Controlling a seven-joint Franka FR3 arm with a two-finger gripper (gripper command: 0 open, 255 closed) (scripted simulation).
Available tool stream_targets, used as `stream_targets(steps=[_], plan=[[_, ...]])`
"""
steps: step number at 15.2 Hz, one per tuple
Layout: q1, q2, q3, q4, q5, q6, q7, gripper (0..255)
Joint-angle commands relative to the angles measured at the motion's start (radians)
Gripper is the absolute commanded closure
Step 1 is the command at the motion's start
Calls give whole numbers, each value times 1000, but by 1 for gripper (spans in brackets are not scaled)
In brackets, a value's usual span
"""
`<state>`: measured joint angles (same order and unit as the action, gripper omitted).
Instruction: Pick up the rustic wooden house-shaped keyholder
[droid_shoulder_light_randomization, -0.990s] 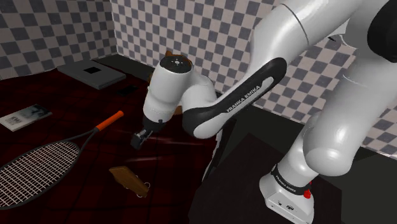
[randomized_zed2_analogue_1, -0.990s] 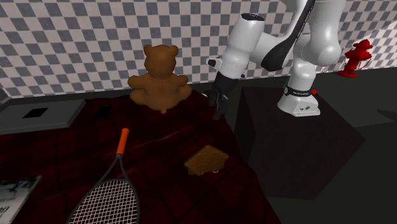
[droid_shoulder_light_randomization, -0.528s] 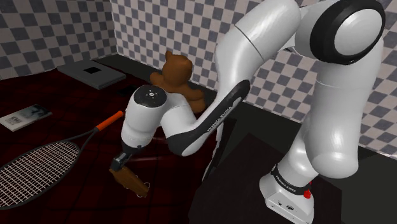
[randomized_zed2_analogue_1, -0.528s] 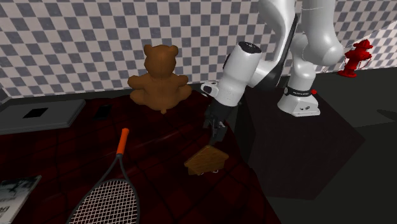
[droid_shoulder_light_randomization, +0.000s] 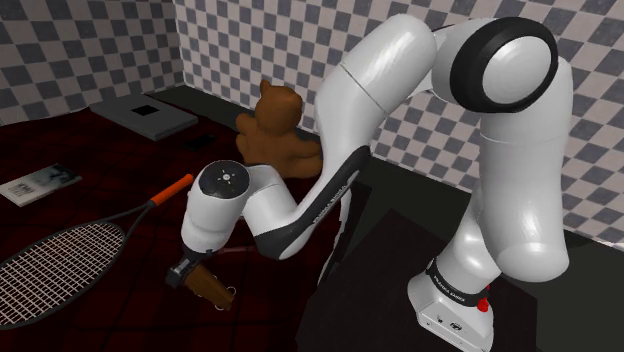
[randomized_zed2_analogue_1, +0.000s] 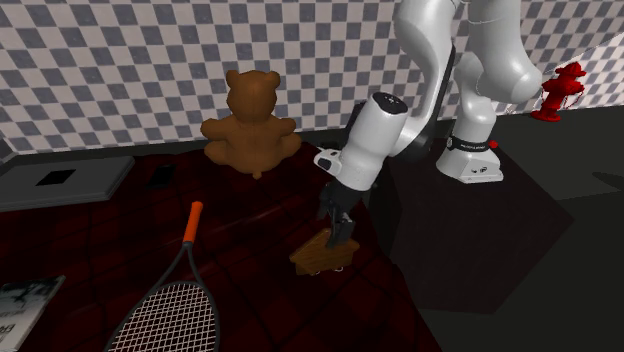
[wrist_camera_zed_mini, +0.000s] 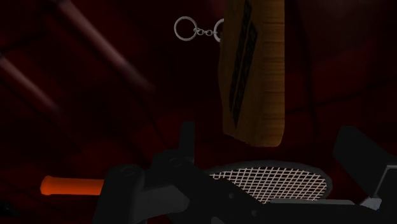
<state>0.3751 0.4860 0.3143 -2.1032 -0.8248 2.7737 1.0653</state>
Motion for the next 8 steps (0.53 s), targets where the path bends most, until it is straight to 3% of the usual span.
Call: stream_targets(steps=[1, 3, 4, 8], plan=[[21, 34, -27, 13, -36, 21, 33, 0], [21, 34, -28, 13, -36, 21, 33, 0], [21, 33, -28, 12, -36, 21, 33, 255], [21, 33, -28, 12, -36, 21, 33, 255]])
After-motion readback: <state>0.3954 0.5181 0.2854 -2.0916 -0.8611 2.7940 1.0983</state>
